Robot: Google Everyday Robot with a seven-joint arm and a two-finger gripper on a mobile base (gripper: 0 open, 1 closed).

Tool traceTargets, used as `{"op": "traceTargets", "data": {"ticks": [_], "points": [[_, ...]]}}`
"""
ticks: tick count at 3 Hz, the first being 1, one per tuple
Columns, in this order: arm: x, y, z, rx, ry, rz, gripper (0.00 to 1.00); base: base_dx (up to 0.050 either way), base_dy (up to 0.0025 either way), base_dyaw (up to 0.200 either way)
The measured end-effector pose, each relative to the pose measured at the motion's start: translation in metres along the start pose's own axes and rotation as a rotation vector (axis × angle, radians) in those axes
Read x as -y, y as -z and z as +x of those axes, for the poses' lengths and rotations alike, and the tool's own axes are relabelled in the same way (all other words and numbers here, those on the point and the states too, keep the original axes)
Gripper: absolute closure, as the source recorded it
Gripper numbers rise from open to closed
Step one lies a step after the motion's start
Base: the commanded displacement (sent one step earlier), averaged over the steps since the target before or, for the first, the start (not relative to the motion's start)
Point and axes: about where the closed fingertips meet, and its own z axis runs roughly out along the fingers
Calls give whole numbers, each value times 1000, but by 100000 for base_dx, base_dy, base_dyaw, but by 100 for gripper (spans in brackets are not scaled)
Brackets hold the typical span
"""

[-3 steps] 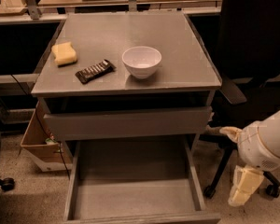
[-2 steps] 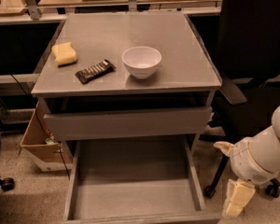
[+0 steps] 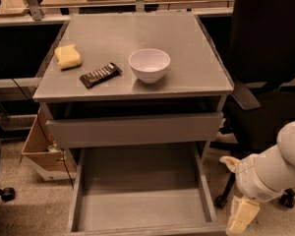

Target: Close middle drawer

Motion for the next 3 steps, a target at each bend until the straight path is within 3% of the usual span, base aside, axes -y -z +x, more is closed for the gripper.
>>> {"op": "traceTargets", "data": {"ticks": [3], "points": [[-9,-147,30,109,4,-27,0,0,0,0]]}}
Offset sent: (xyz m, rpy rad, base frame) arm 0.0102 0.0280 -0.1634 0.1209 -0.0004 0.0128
